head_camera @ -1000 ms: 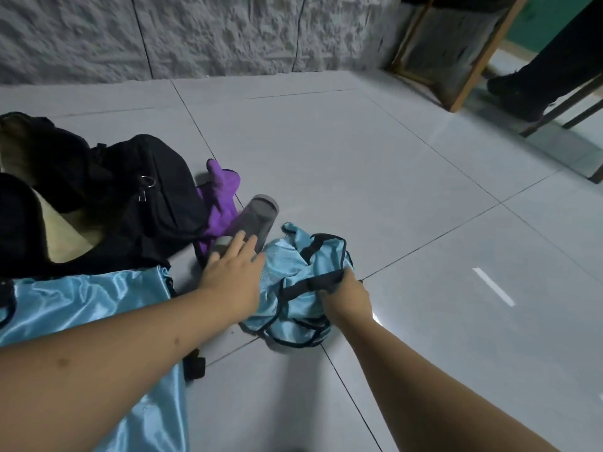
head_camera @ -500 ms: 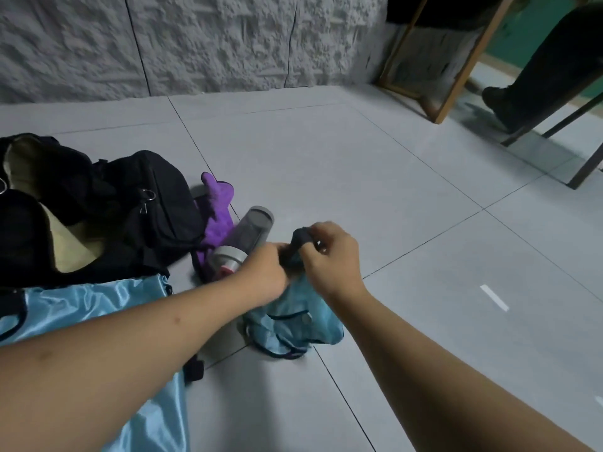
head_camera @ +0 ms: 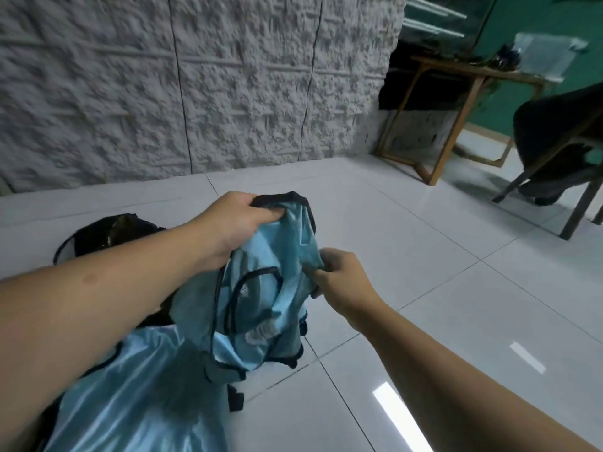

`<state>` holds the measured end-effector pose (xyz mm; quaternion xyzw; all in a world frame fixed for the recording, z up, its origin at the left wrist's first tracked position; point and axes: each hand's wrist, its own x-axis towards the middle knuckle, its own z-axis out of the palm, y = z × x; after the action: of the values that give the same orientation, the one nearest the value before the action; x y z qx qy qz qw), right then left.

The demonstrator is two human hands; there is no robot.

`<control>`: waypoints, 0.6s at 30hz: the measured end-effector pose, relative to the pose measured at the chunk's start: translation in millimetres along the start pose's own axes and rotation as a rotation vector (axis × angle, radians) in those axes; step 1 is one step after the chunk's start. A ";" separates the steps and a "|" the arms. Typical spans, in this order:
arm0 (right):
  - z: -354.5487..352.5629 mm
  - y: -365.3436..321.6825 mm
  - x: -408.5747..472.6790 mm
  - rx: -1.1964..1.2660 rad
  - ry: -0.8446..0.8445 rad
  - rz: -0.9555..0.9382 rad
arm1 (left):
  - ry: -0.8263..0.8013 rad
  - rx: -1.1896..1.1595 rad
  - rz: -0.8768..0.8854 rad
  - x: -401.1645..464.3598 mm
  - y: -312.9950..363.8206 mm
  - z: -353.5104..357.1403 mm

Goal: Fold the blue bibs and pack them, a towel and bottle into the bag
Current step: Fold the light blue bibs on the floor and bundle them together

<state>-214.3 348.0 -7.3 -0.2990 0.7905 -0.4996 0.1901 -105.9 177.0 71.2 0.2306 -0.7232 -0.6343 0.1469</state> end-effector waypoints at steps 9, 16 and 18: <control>8.4 -112.1 -14.4 0.555 -0.103 0.139 | 0.177 -0.059 -0.070 -41.9 26.9 -97.7; 9.2 -168.2 -20.9 0.192 -0.176 0.115 | 0.407 0.041 -0.085 -67.5 39.2 -164.5; 3.1 -180.4 -24.4 -0.068 -0.259 0.126 | 0.470 0.006 -0.066 -78.0 47.9 -180.0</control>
<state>-143.2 303.9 154.4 -0.3171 0.7931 -0.4166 0.3113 44.2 68.9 152.0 0.3959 -0.6629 -0.5655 0.2897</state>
